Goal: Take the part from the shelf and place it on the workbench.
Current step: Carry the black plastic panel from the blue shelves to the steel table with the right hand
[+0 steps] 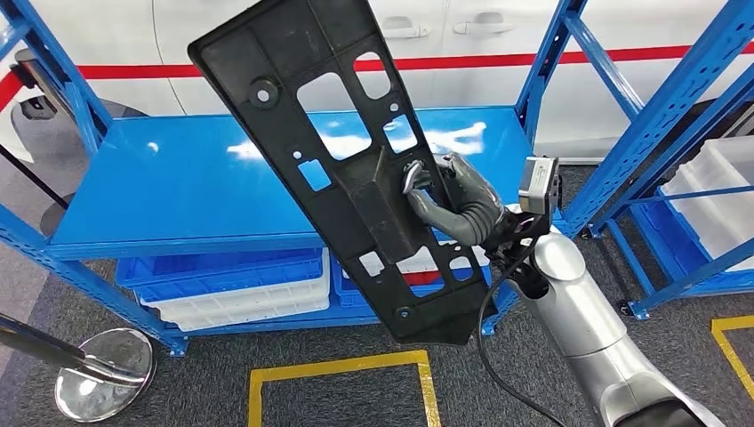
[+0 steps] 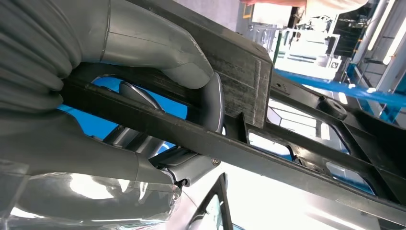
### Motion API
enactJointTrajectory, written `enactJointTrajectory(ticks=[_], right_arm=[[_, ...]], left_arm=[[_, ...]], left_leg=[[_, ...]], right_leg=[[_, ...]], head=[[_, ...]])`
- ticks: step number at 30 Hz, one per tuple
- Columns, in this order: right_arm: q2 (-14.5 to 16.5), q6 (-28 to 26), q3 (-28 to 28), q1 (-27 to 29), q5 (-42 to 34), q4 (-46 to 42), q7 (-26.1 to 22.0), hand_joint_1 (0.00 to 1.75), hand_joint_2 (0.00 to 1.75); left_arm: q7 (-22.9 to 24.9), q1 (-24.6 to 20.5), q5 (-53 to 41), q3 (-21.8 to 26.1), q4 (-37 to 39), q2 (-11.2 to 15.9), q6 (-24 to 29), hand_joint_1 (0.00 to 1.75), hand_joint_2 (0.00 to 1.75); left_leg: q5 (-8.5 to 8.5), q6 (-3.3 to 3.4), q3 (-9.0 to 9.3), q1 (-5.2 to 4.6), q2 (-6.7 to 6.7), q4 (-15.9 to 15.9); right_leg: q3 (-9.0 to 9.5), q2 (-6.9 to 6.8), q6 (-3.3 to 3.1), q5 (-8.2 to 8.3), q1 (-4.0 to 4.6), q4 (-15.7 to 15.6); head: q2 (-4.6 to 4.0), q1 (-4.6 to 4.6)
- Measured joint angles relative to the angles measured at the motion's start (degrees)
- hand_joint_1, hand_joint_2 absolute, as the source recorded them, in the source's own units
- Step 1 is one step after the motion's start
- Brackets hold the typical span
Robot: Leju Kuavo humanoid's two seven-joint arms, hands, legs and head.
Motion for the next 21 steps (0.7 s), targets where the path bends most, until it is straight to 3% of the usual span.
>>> enactJointTrajectory(ticks=[1, 2, 4, 5, 6, 7, 9, 10, 12, 14, 16, 17, 19, 20, 21], right_arm=[[0.0, 0.0, 0.0, 0.0, 0.0, 0.1, 0.0, 1.75, 1.75], [0.1, 0.0, 0.0, 0.0, 0.0, 0.1, 0.0, 1.75, 1.75], [0.1, 0.0, 0.0, -0.1, 0.0, 0.3, 0.0, 1.75, 1.75], [0.1, 0.0, 0.0, 0.0, 0.0, 0.3, 0.0, 1.75, 1.75], [0.1, 0.0, 0.0, 0.0, 0.0, 0.3, 0.0, 1.75, 1.75], [0.1, 0.0, 0.0, 0.0, 0.0, 0.4, 0.0, 1.75, 1.75], [0.1, 0.0, 0.0, -0.1, 0.0, 0.4, 0.0, 1.75, 1.75], [0.1, 0.0, 0.0, -0.2, 0.0, 0.4, 0.0, 1.75, 1.75], [0.1, 0.0, 0.0, -0.6, 0.0, 0.4, -0.1, 1.75, 1.75], [0.1, 0.0, -0.1, -0.8, 0.0, 0.4, -0.2, 1.75, 1.75], [0.1, 0.1, 0.0, -0.9, 0.1, 0.4, -0.2, 1.75, 1.75], [0.1, 0.1, 0.0, -0.9, 0.1, 0.4, -0.3, 1.75, 1.75], [-0.1, 0.1, 0.0, -1.0, 0.4, 0.4, -0.4, 1.75, 1.75], [-0.2, 0.1, 0.0, -1.0, 0.5, 0.4, -0.4, 1.75, 1.75], [-0.3, 0.1, 0.0, -0.9, 0.6, 0.5, -0.4, 1.75, 1.75]], left_arm=[[0.0, -0.1, 0.0, 0.0, 0.0, 0.0, 0.0, 0.0, 1.75], [0.0, -0.1, 0.0, 0.0, 0.1, 0.0, 0.0, 0.0, 1.75], [0.0, -0.2, 0.0, 0.0, 0.1, 0.0, 0.1, 0.0, 1.75], [0.0, -0.2, 0.0, 0.0, 0.1, 0.0, 0.1, 0.0, 1.75], [0.0, -0.2, 0.0, 0.0, 0.1, 0.0, 0.1, 0.0, 1.75], [0.0, -0.2, 0.0, 0.0, 0.1, 0.0, 0.1, 0.0, 1.75], [0.0, -0.2, 0.0, 0.0, 0.1, 0.0, 0.1, 0.0, 1.75], [0.0, -0.3, 0.0, 0.0, 0.1, -0.1, 0.1, 0.0, 1.75], [0.0, -0.3, 0.0, 0.0, 0.1, -0.3, 0.1, 0.0, 1.75], [0.0, -0.2, 0.0, 0.0, 0.1, -0.3, 0.1, 0.0, 1.75], [0.0, -0.3, 0.0, 0.0, 0.1, -0.3, 0.1, 0.0, 1.75], [0.0, -0.3, 0.0, 0.0, 0.1, -0.2, 0.1, 0.0, 1.75], [0.0, -0.5, 0.0, 0.1, 0.1, -0.1, 0.1, 0.0, 1.75], [0.0, -0.5, -0.1, 0.1, 0.1, 0.0, 0.1, 0.0, 1.75], [0.1, -0.6, -0.1, 0.1, 0.1, 0.0, 0.1, 0.0, 1.75]], left_leg=[[0.7, 0.56, -0.57, 0.03, 0.17, -0.1], [1.4, 1.03, -1.31, 0.06, 0.34, -0.2], [2.64, 1.56, -2.89, -0.23, 0.59, -0.1], [3.2, 1.67, -3.68, -0.43, 0.69, -0.1], [3.76, 1.74, -4.42, -0.66, 0.78, -0.1], [4.27, 1.8, -5.11, -0.89, 0.83, 0.0], [5.17, 1.86, -6.13, -1.33, 0.85, 0.0], [5.54, 1.78, -6.49, -1.55, 0.86, 0.0], [6.45, 1.27, -6.94, -1.44, 0.88, -0.2], [7.62, 0.55, -7.23, -1.14, 0.86, -0.8], [6.47, -0.05, -7.82, -1.15, 0.79, -0.4], [4.36, -0.41, -8.41, -1.2, 0.78, 1.3], [-1.25, -1.17, -10.03, -0.92, 0.82, 7.9], [-2.96, -1.56, -10.61, -0.74, 0.85, 11.6], [-3.32, -1.92, -10.69, -0.54, 0.86, 14.3]], right_leg=[[-0.53, 0.02, 0.21, -1.44, -0.06, 1.0], [-1.32, 0.04, 0.32, -3.98, -0.11, 3.2], [-3.01, 0.04, 0.38, -10.13, -0.01, 11.0], [-3.49, 0.05, 0.31, -11.86, 0.05, 14.8], [-3.29, 0.05, 0.12, -12.19, 0.17, 17.3], [-2.13, 0.05, -0.24, -11.3, 0.33, 17.7], [3.01, 0.05, -1.68, -8.66, 1.01, 12.3], [6.26, -0.04, -2.67, -8.44, 1.44, 7.9], [10.78, -0.19, -3.8, -9.52, 2.14, 0.8], [11.47, -0.13, -3.84, -9.35, 2.36, -1.8], [11.06, -0.37, -3.87, -7.68, 2.06, -3.1], [10.7, -0.58, -3.84, -6.91, 1.77, -3.7], [9.53, -0.82, -3.76, -5.87, 1.41, -3.7], [8.76, -0.92, -3.62, -5.49, 1.28, -3.4], [7.95, -1.15, -3.51, -5.17, 1.12, -3.0]], head=[[0.0, 0.02], [0.0, 0.03], [0.0, 0.04], [0.0, 0.04], [0.0, 0.04], [0.0, 0.03], [0.0, 0.03], [0.0, 0.02], [0.0, 0.02], [0.0, 0.04], [0.0, 0.04], [0.0, 0.04], [0.0, 0.04], [0.0, 0.04], [0.0, 0.04]])
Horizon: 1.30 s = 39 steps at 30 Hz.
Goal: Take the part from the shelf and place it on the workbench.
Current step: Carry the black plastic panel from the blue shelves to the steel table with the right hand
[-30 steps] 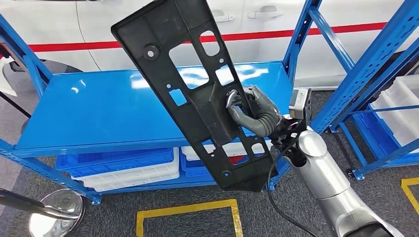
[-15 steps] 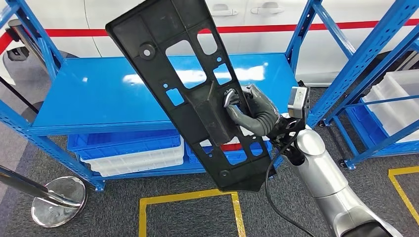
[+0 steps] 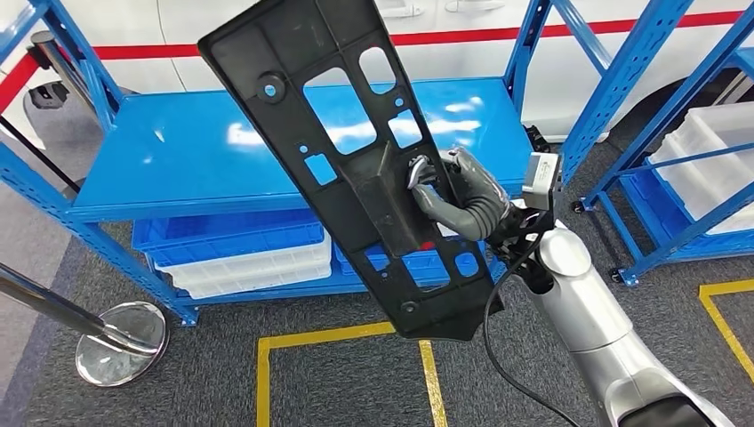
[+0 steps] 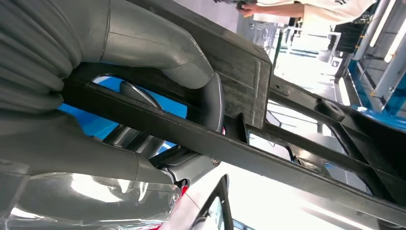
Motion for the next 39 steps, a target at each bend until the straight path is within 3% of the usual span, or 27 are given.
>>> enactJointTrajectory(ticks=[2, 3, 4, 5, 7, 9, 10, 12, 14, 15, 17, 18, 19, 21, 22, 24, 25, 26, 29, 30, 31, 32, 33, 34, 36, 37, 39], right_arm=[[-0.1, 0.1, 0.0, 0.1, 0.3, 0.0, 0.0, 1.75, 1.75], [-0.1, 0.1, 0.0, 0.2, 0.5, 0.1, 0.0, 1.75, 1.75], [-0.1, 0.2, 0.0, 0.2, 0.8, 0.0, 0.0, 1.75, 1.75], [-0.1, 0.3, 0.0, 0.3, 1.0, 0.0, 0.0, 1.75, 1.75], [-0.1, 0.4, 0.0, 0.4, 1.3, 0.0, -0.1, 1.75, 1.75], [0.0, 0.4, 0.0, 0.5, 1.2, 0.0, -0.3, 1.75, 1.75], [0.2, 0.4, 0.0, 0.6, 1.0, 0.0, -0.5, 1.75, 1.75], [0.6, 0.4, 0.0, 0.8, 0.6, 0.0, -0.7, 1.75, 1.75], [0.7, 0.5, 0.0, 0.9, 0.4, 0.0, -0.8, 1.75, 1.75], [0.8, 0.5, 0.0, 1.0, 0.4, 0.1, -0.7, 1.75, 1.75], [0.8, 0.5, 0.0, 1.1, 0.6, 0.1, -0.7, 1.75, 1.75], [0.8, 0.5, 0.0, 1.1, 0.8, 0.1, -0.6, 1.75, 1.75], [0.8, 0.5, 0.0, 1.0, 1.0, 0.0, -0.6, 1.75, 1.75], [0.8, 0.4, -0.1, 0.9, 1.3, 0.0, -0.6, 1.75, 1.75], [0.8, 0.4, -0.1, 0.8, 1.4, -0.1, -0.6, 1.75, 1.75], [0.8, 0.3, -0.2, 0.7, 1.5, -0.1, -0.8, 1.75, 1.75], [0.8, 0.3, -0.2, 0.8, 1.5, -0.1, -0.9, 1.75, 1.75], [0.8, 0.3, -0.1, 0.8, 1.5, -0.1, -1.0, 1.75, 1.75], [0.5, 0.3, -0.1, 1.0, 1.5, -0.1, -1.2, 1.75, 1.75], [0.2, 0.2, -0.1, 1.0, 1.5, -0.1, -1.2, 1.75, 1.75], [0.0, 0.2, -0.1, 1.1, 1.5, -0.1, -1.2, 1.75, 1.75], [0.0, 0.3, -0.1, 1.1, 1.4, -0.1, -1.2, 1.75, 1.75], [-0.1, 0.3, -0.1, 1.1, 1.4, -0.1, -1.2, 1.75, 1.75], [-0.1, 0.3, -0.1, 1.1, 1.3, -0.1, -1.2, 1.75, 1.75], [-0.1, 0.4, -0.2, 1.0, 1.2, -0.3, -1.3, 1.75, 1.75], [-0.1, 0.4, -0.2, 1.0, 1.2, -0.4, -1.2, 1.75, 1.75], [-0.1, 0.4, -0.2, 1.0, 1.2, -0.5, -1.2, 1.75, 1.75]], left_arm=[[0.1, 0.0, 0.0, 0.0, 0.0, 0.1, 0.0, 0.0, 1.75], [0.2, 0.0, 0.1, 0.0, 0.0, 0.1, 0.0, 0.0, 1.75], [0.3, 0.0, 0.2, 0.0, 0.0, 0.1, -0.1, 0.0, 1.75], [0.2, 0.0, 0.3, 0.0, 0.0, 0.1, -0.1, 0.0, 1.75], [0.1, 0.0, 0.3, 0.0, 0.0, 0.0, -0.2, 0.0, 1.75], [0.0, 0.2, 0.3, 0.0, 0.0, -0.1, -0.2, 0.0, 1.75], [0.0, 0.3, 0.3, 0.0, 0.0, -0.2, -0.2, 0.0, 1.75], [0.0, 0.1, 0.2, 0.0, 0.0, -0.2, -0.2, 0.0, 1.75], [0.0, -0.1, 0.1, 0.0, 0.0, -0.2, -0.2, 0.0, 1.75], [0.0, -0.1, 0.0, 0.0, 0.0, -0.2, -0.2, 0.0, 1.75], [0.1, -0.2, 0.0, 0.0, 0.0, -0.2, -0.2, 0.0, 1.75], [0.1, -0.4, 0.0, 0.0, 0.0, -0.2, -0.2, 0.0, 1.75], [0.2, -0.5, 0.0, 0.0, 0.0, -0.3, -0.2, 0.0, 1.75], [0.3, -0.7, 0.0, 0.0, 0.0, -0.5, -0.2, 0.0, 1.75], [0.3, -0.8, 0.0, 0.0, 0.0, -0.6, -0.3, 0.0, 1.75], [0.3, -0.6, 0.0, 0.0, 0.0, -0.5, -0.3, 0.0, 1.75], [0.3, -0.5, 0.0, 0.0, 0.0, -0.5, -0.3, 0.0, 1.75], [0.3, -0.5, 0.0, 0.0, 0.0, -0.5, -0.3, 0.0, 1.75], [0.3, -0.6, 0.0, 0.0, 0.0, -0.3, -0.2, 0.0, 1.75], [0.3, -0.7, 0.0, 0.0, 0.0, -0.2, -0.2, 0.0, 1.75], [0.3, -0.7, 0.0, 0.0, 0.0, -0.1, -0.2, 0.0, 1.75], [0.3, -0.7, 0.0, 0.0, 0.0, -0.1, -0.2, 0.0, 1.75], [0.3, -0.7, 0.0, 0.0, 0.0, -0.1, -0.2, 0.0, 1.75], [0.3, -0.6, -0.1, 0.0, 0.0, 0.0, -0.2, 0.0, 1.75], [0.3, -0.6, -0.1, 0.0, 0.0, 0.0, -0.3, 0.0, 1.75], [0.3, -0.5, -0.1, 0.0, 0.0, -0.1, -0.3, 0.0, 1.75], [0.3, -0.3, -0.2, 0.0, 0.1, -0.2, -0.4, 0.0, 1.75]], left_leg=[[2.48, -0.74, 2.16, 0.44, 0.1, -0.1], [3.91, -1.16, 4.44, 0.71, 0.49, -3.1], [4.39, -1.54, 6.91, 0.69, 1.08, -6.8], [4.17, -1.45, 8.94, 0.62, 1.61, -10.3], [3.17, -0.5, 10.44, 0.25, 2.01, -13.5], [3.84, 1.07, 9.63, 0.28, 1.68, -13.7], [4.41, 1.79, 9.07, 0.3, 1.6, -13.8], [5.72, 2.98, 7.7, 0.33, 1.55, -13.9], [7.03, 3.42, 6.02, 0.06, 1.41, -13.8], [7.71, 3.47, 5.15, -0.12, 1.19, -13.8], [9.12, 3.44, 3.39, -0.48, 0.57, -13.7], [9.85, 3.39, 2.58, -0.64, 0.14, -13.7], [10.56, 3.33, 1.86, -0.74, -0.2, -13.7], [12.09, 3.09, 0.96, -0.76, -1.01, -14.0], [12.99, 2.81, 0.72, -0.62, -1.45, -14.4], [14.74, 2.14, 0.44, -0.46, -2.38, -15.7], [14.39, 1.77, 0.15, -0.48, -2.49, -15.9], [12.67, 1.43, -0.3, -0.52, -2.27, -15.0], [3.53, 0.17, -2.13, -0.09, -0.74, -5.4], [2.42, -0.27, -2.43, 0.15, -0.52, -1.5], [2.96, -0.66, -2.3, 0.39, -0.43, 1.4], [4.71, -1.02, -1.41, 0.64, -0.39, 2.6], [6.62, -1.33, 0.38, 0.89, -0.36, 1.9], [7.24, -1.57, 3.18, 1.14, -0.39, -0.9], [4.71, -1.38, 9.73, 1.15, -0.49, -9.6], [3.05, -0.98, 11.74, 1.05, -0.55, -12.9], [2.48, 0.34, 12.19, 0.81, -0.46, -15.1]], right_leg=[[-1.73, -0.44, 0.37, 0.47, -0.42, 1.1], [-2.58, -0.71, 0.61, 0.63, -0.63, 1.8], [-3.37, -0.86, 0.92, 0.78, -0.7, 2.6], [-4.01, -1.09, 1.26, 0.95, -0.69, 3.2], [-4.75, -1.51, 2.0, 1.54, -0.46, 3.8], [-5.18, -1.68, 2.78, 1.85, -0.55, 3.9], [-5.58, -1.35, 3.1, 0.77, -0.67, 4.5], [-6.88, -0.08, 3.41, -4.23, -0.88, 8.7], [-8.16, 0.73, 3.4, -9.34, -0.88, 15.8], [-8.3, 0.86, 3.29, -10.07, -0.86, 18.7], [-6.43, 1.03, 2.65, -7.63, -0.64, 19.8], [-4.21, 1.39, 2.02, -5.79, -0.41, 17.7], [-1.17, 2.23, 1.15, -5.1, -0.06, 13.8], [4.56, 3.74, 0.27, -6.34, 0.41, 5.3], [6.03, 4.16, 0.2, -7.09, 0.6, 2.6], [6.08, 3.58, 0.52, -6.1, 0.49, 0.9], [5.6, 3.02, 0.34, -5.13, 0.31, 0.3], [5.02, 2.3, 0.16, -4.19, 0.06, -0.1], [2.39, 0.23, -0.14, -1.9, -0.18, -0.1], [1.35, -0.3, -0.05, -1.25, -0.22, 0.2], [0.23, -0.71, 0.13, -0.63, -0.3, 0.5], [-0.99, -1.03, 0.37, -0.03, -0.44, 1.0], [-2.23, -1.24, 0.69, 0.51, -0.61, 1.5], [-3.37, -1.38, 1.04, 0.97, -0.77, 2.1], [-4.96, -1.55, 1.76, 1.79, -0.84, 3.3], [-5.37, -1.58, 2.1, 2.31, -0.8, 3.5], [-5.89, -1.5, 2.86, 3.59, -0.8, 3.3]], head=[[0.0, 0.0], [0.0, -0.01], [0.0, -0.02], [0.0, -0.02], [0.0, -0.03], [0.0, -0.02], [0.0, -0.02], [0.0, -0.01], [0.0, 0.0], [0.0, 0.0], [0.0, 0.0], [0.0, -0.01], [0.0, -0.01], [0.0, -0.02], [0.0, 0.01], [0.0, 0.05], [0.0, 0.07], [0.0, 0.07], [0.0, 0.07], [0.0, 0.07], [0.0, 0.07], [0.0, 0.07], [0.0, 0.07], [0.0, 0.06], [0.0, 0.05], [0.0, 0.05], [0.0, 0.07]])
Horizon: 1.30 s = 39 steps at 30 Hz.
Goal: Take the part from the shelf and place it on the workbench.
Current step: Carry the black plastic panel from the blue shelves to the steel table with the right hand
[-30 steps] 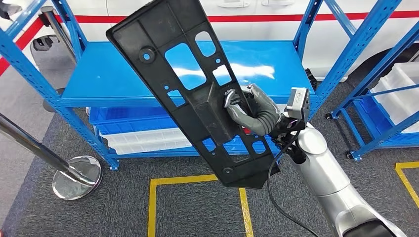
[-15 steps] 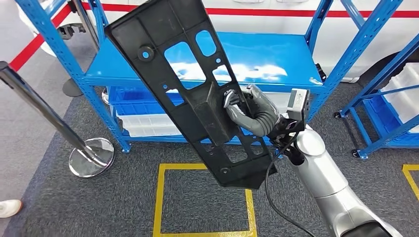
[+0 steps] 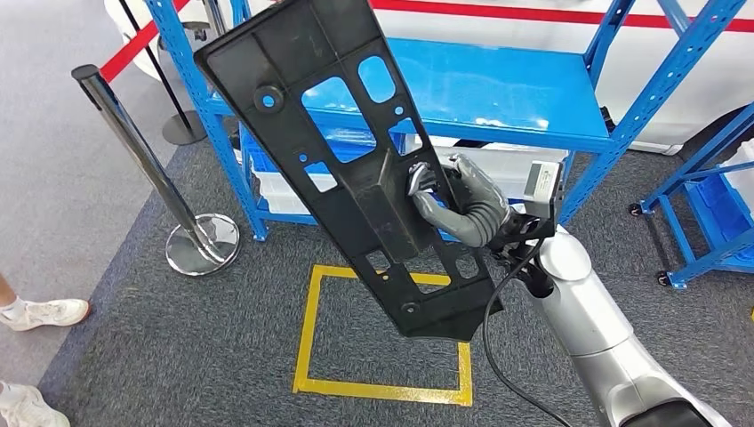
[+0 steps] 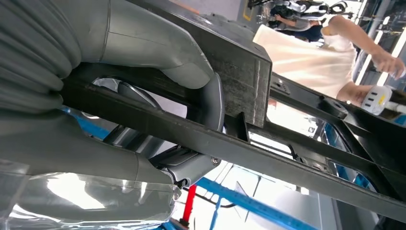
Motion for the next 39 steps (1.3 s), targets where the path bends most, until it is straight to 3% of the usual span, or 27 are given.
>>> enactJointTrajectory(ticks=[1, 2, 5, 6, 7, 8, 10, 12, 14, 16, 17, 19, 20, 21, 22, 23, 24, 25, 26, 28, 29, 31, 33, 36, 37, 38, 39], right_arm=[[0.0, 0.0, 0.0, 0.1, 0.0, 0.0, 0.1, 1.75, 1.75], [0.1, 0.0, 0.0, 0.2, 0.0, 0.1, 0.1, 1.75, 1.75], [0.4, -0.1, -0.1, 0.4, 0.0, 0.1, 0.3, 1.75, 1.75], [0.4, -0.2, -0.2, 0.4, 0.0, 0.1, 0.4, 1.75, 1.75], [0.4, -0.2, -0.2, 0.5, 0.0, 0.1, 0.4, 1.75, 1.75], [0.4, -0.2, -0.3, 0.5, 0.0, 0.1, 0.5, 1.75, 1.75], [0.4, -0.2, -0.4, 0.6, 0.0, 0.0, 0.6, 1.75, 1.75], [0.4, -0.2, -0.5, 0.5, 0.0, -0.3, 0.6, 1.75, 1.75], [0.4, -0.2, -0.7, 0.4, 0.0, -0.6, 0.6, 1.75, 1.75], [0.4, -0.2, -0.7, 0.2, 0.0, -0.7, 0.6, 1.75, 1.75], [0.4, -0.2, -0.7, 0.2, 0.0, -0.6, 0.7, 1.75, 1.75], [0.4, -0.2, -0.7, 0.3, 0.0, -0.6, 0.7, 1.75, 1.75], [0.2, -0.2, -0.7, 0.3, 0.0, -0.6, 0.7, 1.75, 1.75], [0.1, -0.2, -0.7, 0.3, 0.0, -0.6, 0.8, 1.75, 1.75], [0.0, -0.2, -0.7, 0.4, 0.0, -0.6, 0.8, 1.75, 1.75], [-0.1, -0.1, -0.6, 0.4, -0.1, -0.6, 0.8, 1.75, 1.75], [-0.2, -0.1, -0.6, 0.4, -0.1, -0.6, 0.8, 1.75, 1.75], [-0.2, -0.1, -0.6, 0.4, -0.1, -0.6, 0.9, 1.75, 1.75], [-0.2, 0.0, -0.6, 0.3, -0.1, -0.6, 0.9, 1.75, 1.75], [-0.2, 0.0, -0.7, 0.2, -0.1, -0.6, 0.9, 1.75, 1.75], [-0.2, 0.0, -0.7, 0.2, -0.1, -0.6, 0.8, 1.75, 1.75], [-0.2, 0.0, -0.7, 0.3, 0.4, -0.6, 0.6, 1.75, 1.75], [-0.1, 0.1, -0.7, 0.7, 1.4, -0.7, 0.1, 1.75, 1.75], [0.0, 0.1, -0.7, 1.7, 2.5, -0.8, -0.2, 1.75, 1.75], [0.0, 0.0, -0.7, 2.0, 2.8, -0.8, -0.3, 1.75, 1.75], [0.0, 0.0, -0.8, 2.3, 3.0, -0.8, -0.3, 1.75, 1.75], [0.0, -0.1, -0.8, 2.6, 3.2, -0.8, -0.3, 1.75, 1.75]], left_arm=[[0.0, 0.1, 0.0, 0.0, 0.0, -0.1, 0.0, 0.0, 1.75], [0.0, 0.2, -0.1, 0.0, 0.0, -0.2, 0.0, 0.0, 1.75], [0.1, 0.2, -0.4, 0.0, 0.0, -0.2, 0.0, 0.0, 1.75], [0.1, 0.1, -0.5, 0.0, 0.0, -0.2, 0.0, 0.0, 1.75], [0.1, 0.1, -0.6, 0.0, 0.0, -0.2, 0.0, 0.0, 1.75], [0.1, 0.0, -0.6, 0.0, 0.0, -0.2, -0.1, 0.0, 1.75], [0.0, -0.2, -0.6, 0.0, 0.0, -0.3, -0.1, 0.0, 1.75], [0.0, -0.4, -0.6, 0.0, 0.0, -0.4, -0.1, 0.0, 1.75], [0.0, -0.4, -0.6, -0.1, 0.0, -0.5, -0.1, 0.0, 1.75], [0.0, -0.3, -0.6, 0.0, 0.0, -0.5, -0.1, 0.0, 1.75], [0.0, -0.3, -0.6, 0.0, 0.0, -0.5, -0.1, 0.0, 1.75], [0.0, -0.4, -0.6, 0.0, 0.0, -0.5, -0.1, 0.0, 1.75], [0.1, -0.4, -0.5, 0.0, 0.0, -0.5, -0.2, 0.0, 1.75], [0.1, -0.4, -0.5, 0.0, 0.0, -0.5, -0.2, 0.0, 1.75], [0.1, -0.4, -0.4, 0.0, 0.0, -0.5, -0.2, 0.0, 1.75], [0.1, -0.4, -0.4, 0.0, 0.0, -0.5, -0.1, 0.0, 1.75], [0.1, -0.4, -0.4, 0.0, 0.0, -0.5, -0.1, 0.0, 1.75], [0.0, -0.3, -0.4, 0.0, 0.0, -0.5, 0.0, 0.0, 1.75], [-0.2, -0.2, -0.4, 0.0, 0.0, -0.5, 0.1, 0.0, 1.75], [-0.8, 0.0, -0.5, 0.0, 0.0, -0.4, 0.3, 0.0, 1.75], [-1.1, 0.0, -0.5, 0.0, 0.0, -0.4, 0.3, 0.0, 1.75], [-1.3, 0.2, -0.5, -0.1, 0.0, -0.4, 0.3, 0.0, 1.75], [-1.2, 0.4, -0.5, 0.0, 0.0, -0.4, 0.3, 0.0, 1.75], [-1.0, 0.8, -0.7, -0.1, 0.0, -0.5, 0.1, 0.0, 1.75], [-0.9, 0.9, -0.9, -0.1, 0.0, -0.5, 0.1, 0.0, 1.75], [-0.9, 1.0, -1.0, -0.1, 0.0, -0.5, 0.0, 0.0, 1.75], [-0.8, 1.1, -1.1, -0.1, 0.0, -0.5, 0.0, 0.0, 1.75]], left_leg=[[0.68, 0.54, -0.65, 0.01, 0.13, 0.0], [1.45, 1.16, -1.35, 0.02, 0.31, 0.0], [3.9, 2.23, -4.04, -0.12, 0.55, 0.1], [4.63, 2.33, -5.03, -0.28, 0.54, 0.2], [5.33, 2.38, -6.03, -0.43, 0.53, 0.3], [6.02, 2.38, -7.04, -0.59, 0.52, 0.5], [7.38, 2.26, -8.85, -0.82, 0.49, 0.7], [8.66, 1.87, -9.92, -1.01, 0.46, 0.8], [10.11, 1.27, -10.17, -0.91, 0.49, 0.2], [11.08, 0.57, -10.47, -0.83, 0.47, -0.5], [10.04, 0.24, -10.91, -0.83, 0.46, -0.1], [4.39, -0.29, -12.15, -0.67, 0.49, 4.0], [1.12, -0.52, -12.76, -0.61, 0.53, 7.7], [-0.99, -0.74, -13.16, -0.55, 0.54, 11.7], [-1.44, -0.91, -13.2, -0.52, 0.55, 15.2], [-0.35, -1.02, -12.69, -0.5, 0.55, 17.2], [1.63, -1.01, -11.27, -0.5, 0.55, 17.3], [3.17, -0.89, -8.88, -0.49, 0.52, 15.3], [3.08, -0.66, -5.42, -0.57, 0.49, 11.3], [0.15, 0.07, 0.95, -0.78, 0.42, 2.0], [-1.13, 0.47, 2.58, -0.96, 0.39, -0.8], [-0.6, 1.29, 2.48, -1.01, 0.28, -2.1], [0.78, 1.99, 1.68, -0.85, 0.03, -2.3], [2.69, 2.41, -0.45, -0.77, -0.61, -2.2], [3.17, 2.37, -1.23, -0.76, -0.96, -2.0], [3.57, 2.26, -1.95, -0.75, -1.4, -1.8], [3.87, 2.13, -2.57, -0.73, -1.88, -1.5]], right_leg=[[-0.39, 0.29, 0.34, -0.24, -0.11, 0.0], [-0.91, 0.72, 0.62, -1.66, -0.23, 0.8], [-2.86, 2.09, 0.88, -10.44, -0.37, 9.4], [-3.25, 2.26, 0.88, -12.07, -0.32, 13.1], [-3.17, 2.34, 0.8, -12.11, -0.28, 15.9], [-2.38, 2.36, 0.62, -10.85, -0.23, 16.9], [2.06, 2.37, -0.12, -7.6, 0.0, 13.1], [8.69, 2.31, -1.02, -8.51, 0.54, 4.2], [11.86, 2.35, -1.51, -10.03, 1.09, -1.1], [11.09, 2.21, -2.0, -8.68, 1.12, -2.0], [10.4, 2.03, -2.44, -7.85, 0.95, -2.3], [8.53, 1.66, -3.1, -6.08, 0.64, -2.6], [7.42, 1.62, -3.29, -5.24, 0.63, -2.5], [6.28, 1.57, -3.31, -4.42, 0.66, -2.3], [5.06, 1.54, -3.29, -3.59, 0.69, -2.1], [3.8, 1.52, -3.21, -2.79, 0.7, -1.8], [2.51, 1.52, -3.09, -2.03, 0.7, -1.5], [1.32, 1.56, -2.95, -1.35, 0.71, -1.2], [0.35, 1.63, -2.73, -0.76, 0.77, -0.9], [-0.64, 1.59, -2.18, 0.26, 0.8, -0.5], [-0.76, 1.46, -1.86, 0.82, 0.71, -0.5], [-0.82, 1.2, -1.17, 1.81, 0.42, -0.9], [-1.82, 1.62, -0.6, -0.08, 0.27, 0.9], [-5.45, 2.29, -0.25, -7.38, 0.12, 11.7], [-5.99, 2.32, -0.2, -8.74, 0.1, 14.6], [-5.46, 2.35, -0.2, -9.07, 0.08, 15.5], [-3.73, 2.45, -0.27, -8.45, 0.03, 14.0]], head=[[0.0, 0.01], [0.0, 0.01], [0.0, 0.02], [0.0, 0.01], [0.0, 0.01], [0.0, 0.01], [0.0, 0.01], [0.0, 0.0], [0.0, 0.0], [0.0, 0.01], [0.0, 0.0], [0.0, -0.03], [0.0, -0.04], [0.0, -0.04], [0.0, -0.04], [0.0, -0.04], [0.0, -0.04], [0.0, -0.04], [0.0, -0.04], [0.0, -0.03], [0.0, -0.05], [0.0, -0.07], [0.0, -0.07], [0.0, -0.07], [0.0, -0.07], [0.0, -0.07], [0.0, -0.07]])
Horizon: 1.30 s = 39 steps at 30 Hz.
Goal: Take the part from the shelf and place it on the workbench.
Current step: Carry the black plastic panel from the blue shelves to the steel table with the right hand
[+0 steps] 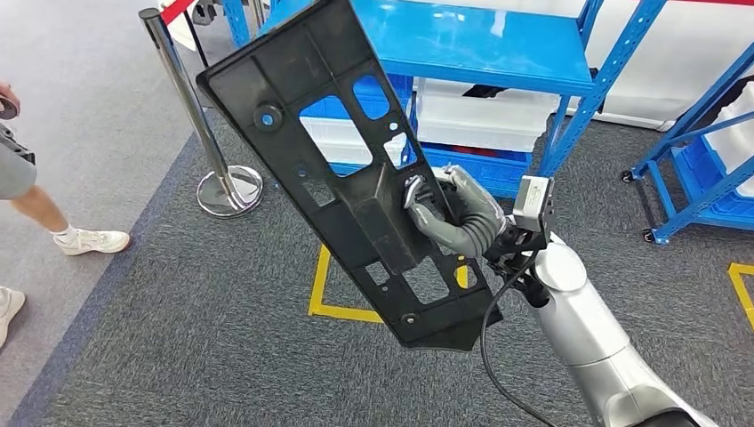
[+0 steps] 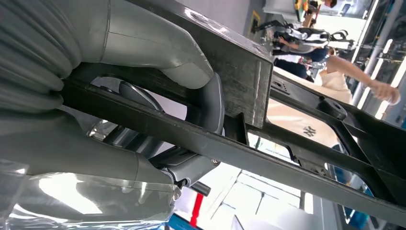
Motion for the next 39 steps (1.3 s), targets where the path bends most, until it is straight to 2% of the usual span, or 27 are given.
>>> enactJointTrajectory(ticks=[2, 4, 5, 7, 8, 9, 11, 13, 14, 15, 16, 18, 19, 20, 22, 23, 25, 27, 28, 29, 30, 31, 33, 35, 37, 38, 39], right_arm=[[0.0, -0.2, -0.2, 0.2, 0.6, -0.3, 0.0, 1.75, 1.75], [0.1, -0.4, -0.6, 0.4, 1.3, -1.1, 0.0, 1.75, 1.75], [0.1, -0.5, -1.0, 0.7, 1.6, -1.6, 0.0, 1.75, 1.75], [0.2, -0.6, -1.7, 1.7, 2.0, -2.7, 0.1, 1.75, 1.75], [0.1, -0.7, -2.0, 2.3, 2.1, -3.4, 0.0, 1.75, 1.75], [0.1, -0.8, -2.4, 3.0, 2.1, -4.1, -0.2, 1.75, 1.75], [0.0, -1.1, -3.4, 4.6, 2.2, -5.6, -0.6, 1.75, 1.75], [0.0, -1.3, -4.1, 6.3, 2.2, -6.8, -0.9, 1.75, 1.75], [0.0, -1.3, -4.3, 7.1, 2.3, -7.3, -0.9, 1.75, 1.75], [0.0, -1.4, -4.5, 7.9, 2.3, -7.8, -0.9, 1.75, 1.75], [0.0, -1.5, -4.8, 8.5, 2.2, -8.3, -0.9, 1.75, 1.75], [0.1, -1.5, -5.3, 9.4, 2.0, -8.9, -0.9, 1.75, 1.75], [0.1, -1.3, -5.5, 9.6, 1.8, -9.0, -0.9, 1.75, 1.75], [0.0, -1.1, -5.6, 9.7, 1.7, -9.0, -0.9, 1.75, 1.75], [0.0, -0.6, -5.4, 9.6, 1.9, -8.4, -1.0, 1.75, 1.75], [0.1, -0.4, -5.2, 9.3, 2.0, -7.9, -1.2, 1.75, 1.75], [0.3, -0.2, -4.7, 8.8, 2.2, -6.7, -1.8, 1.75, 1.75], [0.5, -0.3, -4.3, 8.6, 2.2, -5.1, -2.6, 1.75, 1.75], [0.5, -0.3, -4.2, 8.6, 2.4, -4.2, -3.1, 1.75, 1.75], [0.5, -0.3, -4.0, 8.6, 2.5, -3.3, -3.6, 1.75, 1.75], [0.5, -0.4, -3.8, 8.6, 2.8, -2.4, -4.2, 1.75, 1.75], [0.5, -0.5, -3.7, 8.6, 3.2, -1.8, -5.0, 1.75, 1.75], [0.5, -1.1, -3.4, 8.6, 4.2, -0.8, -6.9, 1.75, 1.75], [0.6, -1.7, -3.4, 8.9, 4.9, -0.2, -8.5, 1.75, 1.75], [0.7, -2.0, -3.3, 9.3, 5.3, 0.4, -9.3, 1.75, 1.75], [0.7, -2.1, -3.2, 9.4, 5.5, 0.6, -9.5, 1.75, 1.75], [0.6, -2.2, -3.2, 9.6, 5.8, 0.8, -9.7, 1.75, 1.75]], left_arm=[[0.4, -0.1, -0.3, -0.1, 0.0, -0.1, -0.2, 0.0, 1.75], [0.8, -0.2, -0.7, -0.1, 0.0, -0.2, -0.5, 0.0, 1.75], [0.9, -0.3, -0.9, -0.1, 0.0, -0.2, -0.6, 0.0, 1.75], [1.0, -0.3, -1.2, -0.2, 0.0, -0.2, -0.7, 0.0, 1.75], [0.9, -0.3, -1.4, -0.2, 0.0, -0.2, -0.7, 0.0, 1.75], [0.8, -0.3, -1.6, -0.2, 0.0, -0.2, -0.7, 0.0, 1.75], [0.7, -0.4, -1.9, -0.3, 0.0, -0.2, -0.8, 0.0, 1.75], [0.6, -0.5, -2.2, -0.5, 0.0, -0.2, -0.8, 0.0, 1.75], [0.6, -0.5, -2.4, -0.6, 0.0, -0.2, -0.7, 0.0, 1.75], [0.6, -0.5, -2.6, -0.9, 0.0, -0.1, -0.7, 0.0, 1.75], [0.5, -0.4, -2.8, -1.1, 0.0, 0.0, -0.7, 0.0, 1.75], [0.1, -0.2, -3.0, -1.5, 0.0, 0.3, -0.5, 0.0, 1.75], [-0.3, -0.1, -3.1, -1.7, 0.0, 0.5, -0.4, 0.0, 1.75], [-0.7, -0.2, -3.1, -1.8, 0.0, 0.6, -0.3, 0.0, 1.75], [-1.8, -0.6, -2.4, -2.0, 0.0, 0.9, 0.1, 0.0, 1.75], [-2.3, -0.8, -1.8, -2.0, 0.0, 0.9, 0.2, 0.0, 1.75], [-3.0, -1.5, -0.5, -1.9, -0.1, 1.1, 0.3, 0.0, 1.75], [-2.8, -2.0, 0.4, -1.7, -0.1, 1.2, 0.3, 0.0, 1.75], [-2.4, -2.1, 0.7, -1.5, -0.1, 1.3, 0.3, 0.0, 1.75], [-1.8, -1.9, 1.0, -1.4, -0.1, 1.4, 0.2, 0.0, 1.75], [-1.1, -1.5, 1.0, -1.3, -0.1, 1.5, 0.2, 0.0, 1.75], [-0.3, -0.9, 0.7, -1.3, -0.1, 1.7, 0.2, 0.0, 1.75], [1.6, 0.5, -0.1, -1.2, -0.1, 2.1, 0.1, 0.0, 1.75], [2.9, 1.6, -0.9, -1.2, 0.0, 2.6, -0.1, 0.0, 1.75], [3.7, 2.5, -1.2, -1.2, 0.0, 3.1, -0.3, 0.0, 1.75], [4.3, 2.8, -1.3, -1.3, 0.0, 3.3, -0.5, 0.0, 1.75], [5.1, 3.0, -1.5, -1.3, 0.0, 3.5, -0.7, 0.0, 1.75]], left_leg=[[0.37, -0.33, -0.94, 0.03, -0.94, 0.6], [0.64, -0.83, -1.74, -0.02, -1.62, 1.2], [0.83, -1.17, -2.1, 0.02, -1.98, 1.3], [1.14, -1.9, -2.54, 0.13, -2.55, 1.4], [0.79, -2.18, -2.81, 0.08, -2.0, 1.8], [-0.19, -2.42, -3.38, 0.02, -0.99, 3.0], [-3.9, -2.8, -5.67, -0.01, 1.5, 8.8], [-7.15, -3.16, -8.01, 0.09, 2.39, 15.8], [-7.45, -3.25, -8.1, 0.11, 2.51, 17.1], [-6.8, -3.26, -7.24, 0.11, 2.58, 16.5], [-5.16, -3.13, -5.21, 0.09, 2.84, 13.3], [-2.51, -2.6, -0.95, -0.25, 4.66, 5.5], [-1.77, -2.22, 0.4, -0.47, 5.5, 2.6], [-1.7, -1.87, 0.67, -0.68, 5.95, 1.4], [-1.27, -1.13, 0.2, -0.75, 5.05, 1.0], [-0.88, -0.77, 0.06, -0.62, 4.41, 0.7], [-0.01, -0.07, -0.18, -0.28, 3.24, 0.3], [0.55, 0.24, -0.73, -0.13, 1.95, 0.3], [0.72, 0.22, -0.98, -0.12, 1.2, 0.4], [0.85, 0.16, -1.18, -0.12, 0.42, 0.5], [0.93, 0.08, -1.32, -0.11, -0.33, 0.6], [0.95, -0.04, -1.41, -0.09, -1.08, 0.8], [0.84, -0.41, -1.77, -0.11, -2.37, 1.4], [0.92, -1.06, -2.67, 0.0, -3.56, 2.0], [1.31, -1.86, -3.49, 0.27, -4.82, 2.1], [1.3, -2.23, -3.73, 0.37, -4.86, 2.2], [0.78, -2.53, -4.14, 0.31, -4.01, 2.9]], right_leg=[[5.7, 1.47, -0.34, 1.98, -0.19, -7.7], [9.17, 3.32, -0.6, 2.6, -0.2, -13.3], [9.48, 3.72, -0.73, 2.33, -0.09, -14.1], [9.32, 2.6, -1.18, 2.71, 0.01, -14.2], [9.3, 1.97, -1.56, 2.93, -0.06, -14.5], [9.25, 1.29, -1.96, 3.15, -0.17, -14.7], [9.03, -0.09, -2.52, 3.43, -0.13, -14.9], [8.73, -1.53, -2.68, 3.52, 0.07, -14.8], [8.62, -2.25, -2.7, 3.53, 0.15, -14.7], [8.55, -2.9, -2.7, 3.53, 0.21, -14.6], [8.54, -3.51, -2.67, 3.51, 0.26, -14.5], [8.46, -4.5, -2.5, 3.53, 0.47, -14.3], [8.33, -4.95, -2.28, 3.62, 0.63, -14.2], [8.17, -5.38, -2.04, 3.76, 0.76, -14.2], [7.93, -6.41, -1.48, 4.07, 0.87, -14.2], [7.83, -6.19, -1.21, 3.9, 0.77, -14.1], [6.58, -3.65, -0.74, 1.54, 0.51, -11.1], [3.6, -0.76, -0.45, -2.51, 0.2, -3.9], [2.24, -0.29, -0.36, -3.79, 0.13, -0.6], [1.55, -0.12, -0.3, -4.1, 0.09, 1.3], [1.89, -0.06, -0.29, -3.29, 0.05, 1.1], [3.29, 0.23, -0.35, -1.54, -0.03, -1.5], [6.95, 2.44, -0.57, 1.75, -0.28, -8.8], [8.71, 4.35, -0.78, 2.42, -0.34, -12.9], [8.7, 3.77, -1.11, 2.13, -0.16, -13.4], [8.68, 3.04, -1.41, 2.29, -0.17, -13.5], [8.76, 2.3, -1.74, 2.41, -0.22, -13.7]], head=[[0.0, 0.0], [0.0, -0.01], [0.0, 0.0], [0.0, 0.01], [0.0, 0.01], [0.0, 0.0], [0.0, 0.0], [0.0, 0.0], [0.0, 0.0], [0.0, 0.0], [0.0, 0.0], [0.0, 0.0], [0.0, 0.0], [0.0, 0.0], [0.0, 0.0], [0.0, 0.0], [0.0, 0.0], [0.0, 0.0], [0.0, 0.0], [0.0, 0.0], [0.0, 0.0], [0.0, 0.0], [0.0, 0.01], [0.0, 0.0], [0.0, -0.01], [0.0, -0.01], [0.0, -0.01]])
